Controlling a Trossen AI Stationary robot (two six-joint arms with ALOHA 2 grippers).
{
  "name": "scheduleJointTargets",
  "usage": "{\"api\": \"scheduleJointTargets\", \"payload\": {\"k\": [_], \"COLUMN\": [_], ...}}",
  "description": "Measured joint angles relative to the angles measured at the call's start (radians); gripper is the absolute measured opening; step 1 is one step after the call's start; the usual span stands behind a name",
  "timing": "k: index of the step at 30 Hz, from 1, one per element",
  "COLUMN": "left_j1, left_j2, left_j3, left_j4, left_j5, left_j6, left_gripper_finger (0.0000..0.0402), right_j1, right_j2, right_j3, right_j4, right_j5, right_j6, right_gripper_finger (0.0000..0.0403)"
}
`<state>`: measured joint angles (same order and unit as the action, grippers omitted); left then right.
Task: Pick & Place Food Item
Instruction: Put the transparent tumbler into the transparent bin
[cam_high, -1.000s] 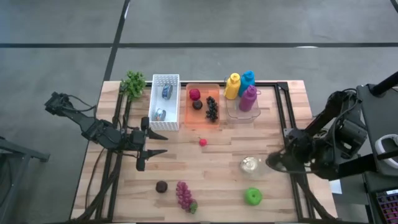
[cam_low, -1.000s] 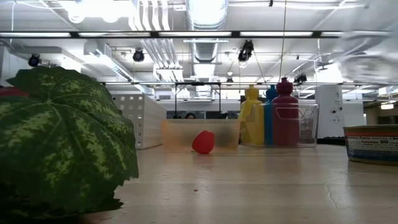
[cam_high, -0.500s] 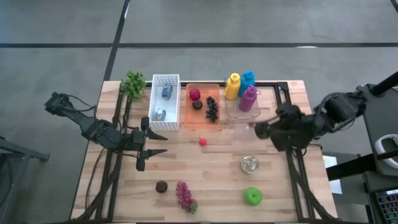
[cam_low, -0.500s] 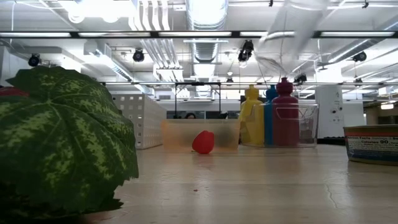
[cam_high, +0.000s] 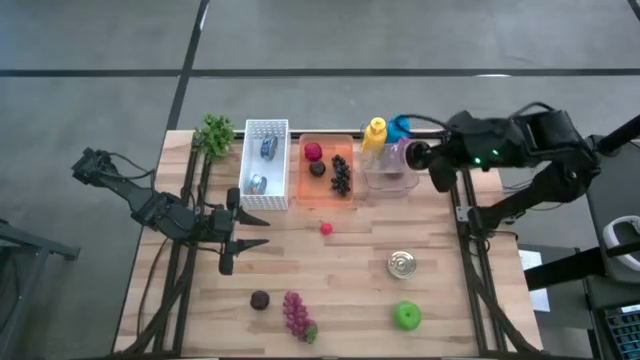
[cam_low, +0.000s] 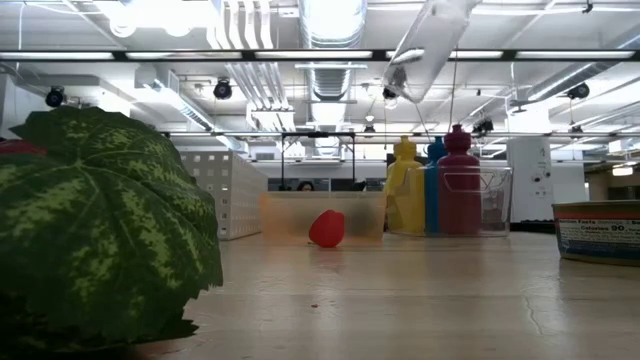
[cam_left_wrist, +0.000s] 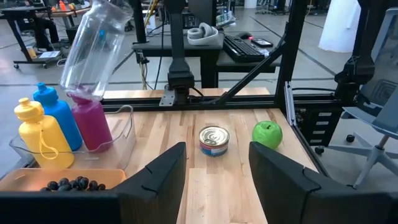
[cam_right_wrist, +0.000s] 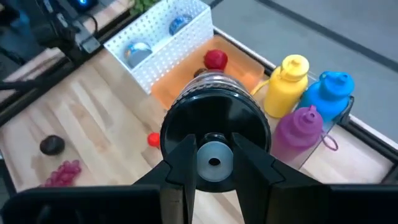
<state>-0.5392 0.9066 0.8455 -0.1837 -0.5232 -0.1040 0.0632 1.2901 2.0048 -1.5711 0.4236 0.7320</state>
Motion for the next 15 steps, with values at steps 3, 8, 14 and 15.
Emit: {"api": "scheduleJointTargets", "payload": {"k": [3,8,14,15], "left_j1": [0.0,0.0,0.0,0.0], "left_j2": [0.0,0.0,0.0,0.0], "left_j3": [0.0,0.0,0.0,0.0], "left_j4": [0.0,0.0,0.0,0.0], "left_j5": [0.0,0.0,0.0,0.0], "left_j6": [0.0,0.0,0.0,0.0], "left_gripper_finger": [0.0182,0.0189,0.0196,0.0197], "right_j1": [-0.08,-0.202,-0.329,-0.343], "right_j2": [0.025,0.07,0.117,0.125], "right_j3": [0.008,0.01,-0.02,-0.025], "right_j4": [0.0,0.0,-0.001,0.001], "right_j5": [-0.063,-0.139,-0.24,-0.252], "right_j6": [-0.058,-0.155,-0.251,-0.269], "right_gripper_finger": [0.0075,0.0074,0.0074,0.0075]}}
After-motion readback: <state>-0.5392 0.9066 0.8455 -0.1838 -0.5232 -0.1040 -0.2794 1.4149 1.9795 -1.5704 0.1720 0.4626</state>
